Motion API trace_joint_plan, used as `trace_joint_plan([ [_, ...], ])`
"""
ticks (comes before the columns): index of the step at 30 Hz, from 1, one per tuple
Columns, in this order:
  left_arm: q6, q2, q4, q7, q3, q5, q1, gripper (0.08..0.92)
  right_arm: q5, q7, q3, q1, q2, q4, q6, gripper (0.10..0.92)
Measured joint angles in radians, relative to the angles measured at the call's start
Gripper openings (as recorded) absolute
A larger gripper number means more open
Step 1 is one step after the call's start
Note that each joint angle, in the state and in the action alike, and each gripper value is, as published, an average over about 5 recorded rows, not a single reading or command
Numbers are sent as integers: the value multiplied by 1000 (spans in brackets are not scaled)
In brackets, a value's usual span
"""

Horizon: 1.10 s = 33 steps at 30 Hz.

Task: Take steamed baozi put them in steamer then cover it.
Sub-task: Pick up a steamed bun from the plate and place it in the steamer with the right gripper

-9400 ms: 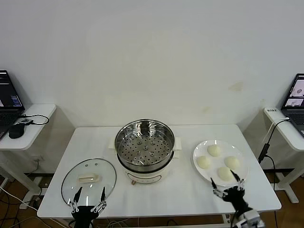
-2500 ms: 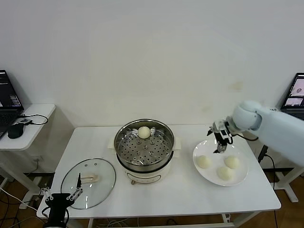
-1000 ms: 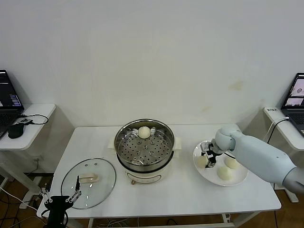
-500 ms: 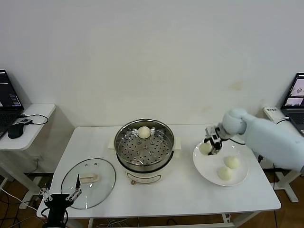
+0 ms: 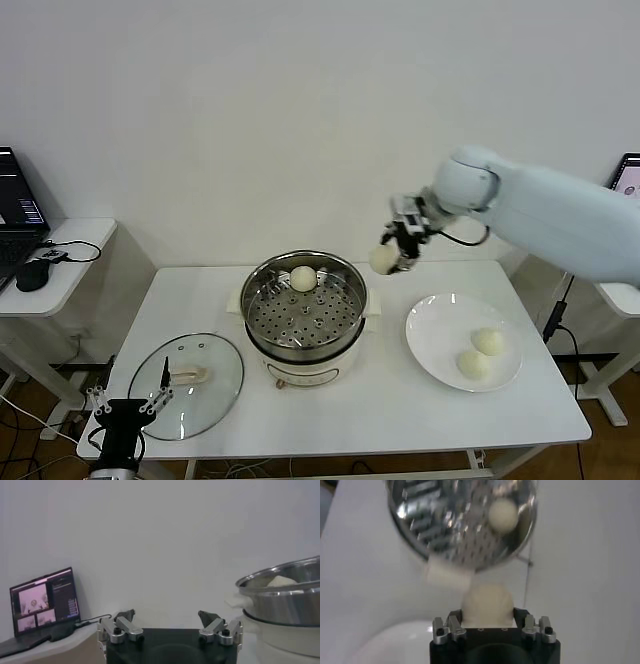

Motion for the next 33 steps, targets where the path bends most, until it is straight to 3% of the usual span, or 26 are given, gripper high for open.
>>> trace_joint_plan([
  [15, -20, -13, 17, -4, -6, -2, -3, 823, 61, 84, -15, -122, 335, -214, -138, 636],
  [30, -38, -8, 46, -7, 5, 0, -15, 823, 68, 105, 5, -217, 444, -335, -177, 638],
  [33, -38, -7, 48, -7, 8, 0, -17, 823, 69, 107, 12, -228, 451, -350, -179, 684],
])
